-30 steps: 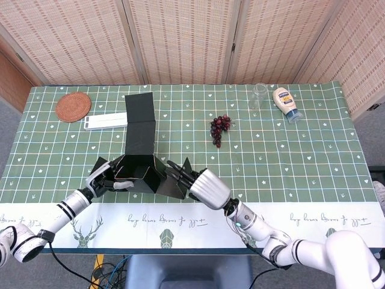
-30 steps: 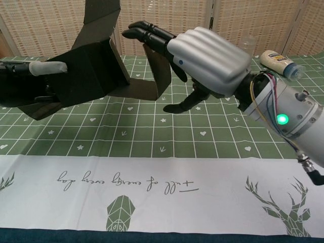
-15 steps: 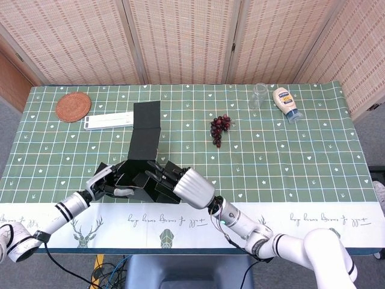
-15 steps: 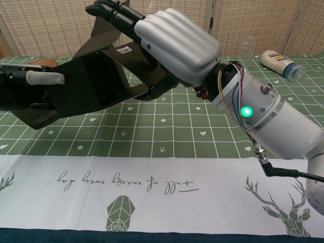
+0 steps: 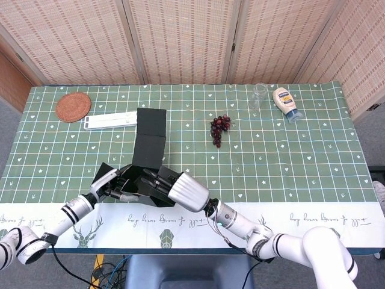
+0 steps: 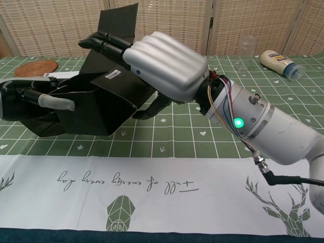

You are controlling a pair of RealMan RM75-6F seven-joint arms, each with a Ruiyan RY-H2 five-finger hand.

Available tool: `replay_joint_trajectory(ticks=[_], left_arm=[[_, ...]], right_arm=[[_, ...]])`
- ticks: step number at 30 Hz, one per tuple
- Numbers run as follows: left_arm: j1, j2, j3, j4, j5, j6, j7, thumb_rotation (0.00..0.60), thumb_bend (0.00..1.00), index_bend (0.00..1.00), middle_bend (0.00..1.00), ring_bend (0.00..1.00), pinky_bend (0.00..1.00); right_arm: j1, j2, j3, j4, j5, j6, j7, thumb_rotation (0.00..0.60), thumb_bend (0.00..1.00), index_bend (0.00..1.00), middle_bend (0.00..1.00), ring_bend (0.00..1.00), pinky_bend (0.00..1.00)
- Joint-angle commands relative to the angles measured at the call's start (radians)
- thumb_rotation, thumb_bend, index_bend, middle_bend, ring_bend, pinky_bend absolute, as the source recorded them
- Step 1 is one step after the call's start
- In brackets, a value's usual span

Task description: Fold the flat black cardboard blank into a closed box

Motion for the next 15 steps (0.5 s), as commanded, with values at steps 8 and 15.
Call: replay_joint_trajectory(ticks=[8, 15], left_arm=[[0.026, -0.084, -0.004, 0.043, -0.023, 0.003, 0.210, 0.600, 0.14, 0.15, 0.18, 0.76, 0.90], [0.029, -0.130, -0.008, 0.060, -0.029, -0.006, 0.321, 0.600, 0.14, 0.15, 0.18, 0.76, 0.90]], right_arm=[[-0.003, -0.032, -0.044, 0.058, -0.014, -0.023, 0.007, 0.600, 0.08, 0.00, 0.06, 0.70, 1.00], [-0.005, -0.054, -0.066, 0.097, -0.019, -0.031, 0.022, 0.600, 0.16, 0.00, 0.07, 0.70, 1.00]])
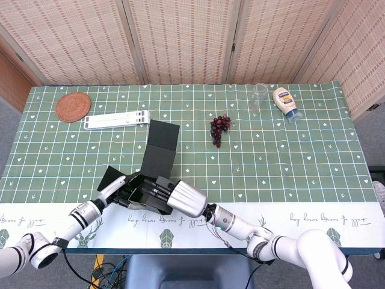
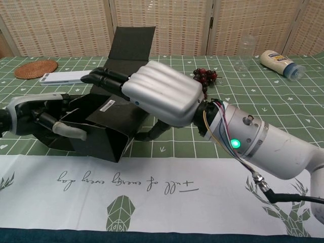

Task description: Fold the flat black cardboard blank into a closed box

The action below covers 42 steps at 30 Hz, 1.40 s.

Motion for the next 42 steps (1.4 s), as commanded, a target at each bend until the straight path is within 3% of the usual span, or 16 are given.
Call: replay_joint_trajectory(ticks=[1, 12, 20, 24, 33, 42], left_arm=[[0.000, -0.024, 0.000, 0.011, -0.004, -0.013, 0.039, 0.600, 0.14, 0.15, 0.18, 0.76, 0.90], [-0.011, -0.067, 0.006, 0.028, -0.002, -0.046, 0.129, 0.600, 0.14, 0.14, 0.18, 0.75, 0.90], [-0.014, -0.071, 0.002, 0.014, -0.009, -0.054, 0.167, 0.600, 0.14, 0.14, 0.18, 0.76, 0.90], [-0.016, -0.071, 0.001, 0.009, -0.008, -0.055, 0.173, 0.600, 0.14, 0.13, 0.18, 0.75, 0.90], [-0.023, -0.070, 0.004, 0.008, 0.001, -0.057, 0.156, 0.600, 0.14, 0.11, 0.17, 0.75, 0.90], [-0.028, -0.070, 0.008, 0.008, 0.007, -0.056, 0.142, 0.600, 0.14, 0.09, 0.16, 0.74, 0.90]], right_arm=[[-0.001, -0.011, -0.010, 0.016, -0.004, -0.001, 0.011, 0.600, 0.16, 0.00, 0.08, 0.70, 1.00], [-0.009, -0.043, -0.040, 0.077, -0.015, 0.000, 0.042, 0.600, 0.17, 0.00, 0.09, 0.70, 1.00], [0.015, -0.041, -0.052, 0.092, -0.028, -0.019, 0.079, 0.600, 0.23, 0.04, 0.20, 0.73, 1.00], [0.028, -0.028, -0.064, 0.078, -0.033, -0.046, 0.084, 0.600, 0.28, 0.13, 0.24, 0.74, 1.00], [0.035, -0.010, -0.073, 0.043, -0.030, -0.076, 0.073, 0.600, 0.28, 0.16, 0.26, 0.75, 1.00], [0.048, 0.027, -0.082, -0.015, -0.026, -0.124, 0.066, 0.600, 0.38, 0.16, 0.28, 0.76, 1.00]])
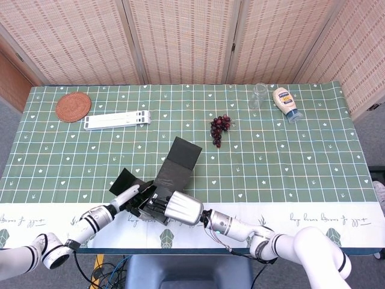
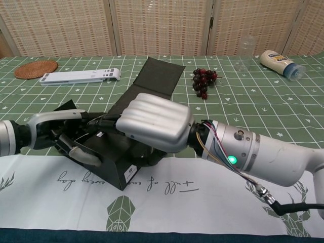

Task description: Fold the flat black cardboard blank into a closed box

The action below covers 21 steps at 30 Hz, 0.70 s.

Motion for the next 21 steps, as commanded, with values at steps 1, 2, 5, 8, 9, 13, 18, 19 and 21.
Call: replay_joint_trajectory(ticks=[1, 2, 5, 8, 9, 13, 18, 19, 21], left_arm=[[-0.001, 0.000, 0.001, 0.000, 0.001, 0.000, -0.004, 0.600, 0.14, 0.09, 0.16, 0.74, 0.90], [-0.001, 0.000, 0.002, 0.000, 0.001, 0.000, -0.006, 0.600, 0.14, 0.09, 0.15, 0.74, 0.90], [-0.002, -0.001, 0.002, 0.001, 0.001, 0.000, -0.012, 0.600, 0.14, 0.09, 0.15, 0.74, 0.90], [-0.003, -0.002, 0.002, 0.002, 0.000, 0.000, -0.016, 0.600, 0.14, 0.09, 0.15, 0.74, 0.90], [-0.003, -0.002, 0.003, 0.003, 0.000, 0.001, -0.017, 0.600, 0.14, 0.09, 0.15, 0.74, 0.90], [-0.002, -0.007, 0.004, 0.008, 0.000, 0.002, -0.018, 0.600, 0.14, 0.09, 0.15, 0.74, 0.90], [-0.003, -0.011, 0.005, 0.012, -0.001, 0.001, -0.021, 0.600, 0.14, 0.09, 0.15, 0.74, 0.90], [-0.003, -0.011, 0.005, 0.012, -0.001, 0.001, -0.021, 0.600, 0.14, 0.09, 0.15, 0.74, 0.90], [-0.003, -0.011, 0.005, 0.013, -0.002, 0.001, -0.022, 0.600, 0.14, 0.09, 0.15, 0.74, 0.90]], right_arm=[[0.007, 0.016, -0.003, -0.019, 0.000, -0.016, -0.001, 0.600, 0.39, 0.16, 0.28, 0.76, 1.00], [0.009, 0.019, -0.004, -0.024, 0.000, -0.019, -0.001, 0.600, 0.39, 0.16, 0.28, 0.76, 1.00], [0.014, 0.032, -0.009, -0.039, -0.002, -0.034, -0.004, 0.600, 0.40, 0.16, 0.28, 0.76, 1.00], [0.014, 0.043, -0.010, -0.055, 0.001, -0.043, -0.008, 0.600, 0.41, 0.16, 0.28, 0.76, 1.00], [0.014, 0.046, -0.009, -0.059, 0.002, -0.045, -0.009, 0.600, 0.42, 0.16, 0.28, 0.77, 1.00], [0.012, 0.058, -0.011, -0.077, 0.003, -0.050, -0.014, 0.600, 0.42, 0.16, 0.29, 0.77, 1.00], [0.003, 0.069, -0.016, -0.093, -0.001, -0.038, -0.017, 0.600, 0.44, 0.16, 0.29, 0.77, 1.00], [0.002, 0.071, -0.017, -0.095, -0.001, -0.038, -0.018, 0.600, 0.44, 0.16, 0.30, 0.77, 1.00], [-0.001, 0.075, -0.018, -0.100, -0.001, -0.037, -0.020, 0.600, 0.45, 0.16, 0.30, 0.77, 1.00]])
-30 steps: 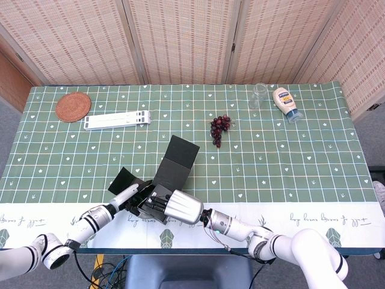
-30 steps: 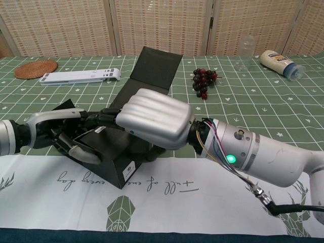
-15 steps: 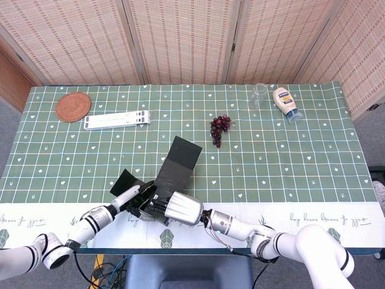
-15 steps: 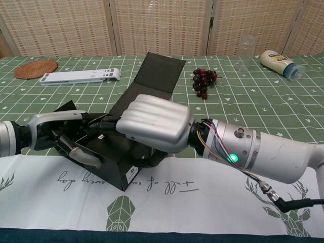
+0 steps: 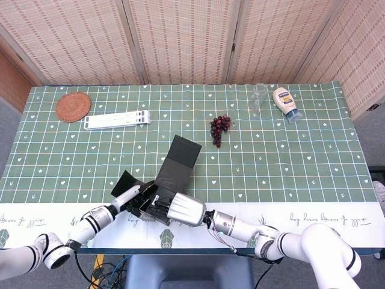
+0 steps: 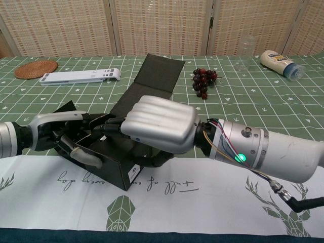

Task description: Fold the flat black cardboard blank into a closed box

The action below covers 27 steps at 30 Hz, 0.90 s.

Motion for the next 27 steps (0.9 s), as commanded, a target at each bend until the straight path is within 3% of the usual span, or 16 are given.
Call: replay_joint_trajectory(ticks=[1, 18, 27], left_arm=[[0.001, -0.001, 0.000, -0.001, -0.001, 0.000, -0.003, 0.600, 0.14, 0.09, 0.15, 0.74, 0.90], [0.000, -0.002, 0.003, -0.004, 0.000, 0.002, -0.007, 0.600, 0.14, 0.09, 0.15, 0.74, 0.90], [-0.004, -0.002, 0.004, -0.011, 0.007, 0.005, -0.014, 0.600, 0.14, 0.09, 0.15, 0.74, 0.90]], right_arm=[[-0.005, 0.004, 0.001, -0.005, 0.000, 0.006, -0.001, 0.600, 0.45, 0.17, 0.30, 0.77, 1.00], [-0.006, 0.038, -0.011, -0.061, 0.009, -0.049, -0.013, 0.600, 0.47, 0.31, 0.38, 0.79, 1.00], [0.018, 0.081, -0.003, -0.123, 0.022, -0.112, -0.015, 0.600, 0.57, 0.40, 0.45, 0.81, 1.00]])
